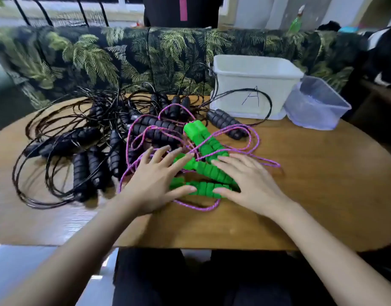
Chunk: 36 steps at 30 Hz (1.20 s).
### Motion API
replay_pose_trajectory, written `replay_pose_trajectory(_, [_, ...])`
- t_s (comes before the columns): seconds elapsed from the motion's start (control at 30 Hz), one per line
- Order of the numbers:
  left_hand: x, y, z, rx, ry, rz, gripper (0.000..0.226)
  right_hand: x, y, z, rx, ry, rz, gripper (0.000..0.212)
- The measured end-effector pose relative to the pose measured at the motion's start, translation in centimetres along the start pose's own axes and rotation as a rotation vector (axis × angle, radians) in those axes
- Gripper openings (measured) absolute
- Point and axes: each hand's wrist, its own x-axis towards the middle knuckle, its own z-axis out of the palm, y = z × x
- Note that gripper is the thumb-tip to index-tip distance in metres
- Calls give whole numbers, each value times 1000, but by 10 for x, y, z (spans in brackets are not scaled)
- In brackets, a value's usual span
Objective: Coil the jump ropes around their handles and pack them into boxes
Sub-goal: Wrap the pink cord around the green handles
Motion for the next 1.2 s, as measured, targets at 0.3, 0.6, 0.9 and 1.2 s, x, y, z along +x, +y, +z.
replay_pose_trajectory(0.3, [-32,-3,7,37,106,-65,84,0,-23,6,-91,-84,-85,58])
replay_pose_trajectory(0.6, [-54,11,4,-262,402,-247,51,-8,-21,3,-112,-95,-1,47])
replay_pose_trajectory(0.9, [-14,94,-25,-1354,73,-346,25,-28,-67,-17,950,-13,193,50])
replay_pose_trajectory(1.2, [13,78,-17,-153,-5,-64,67,-51,3,-25,486,455,214,29])
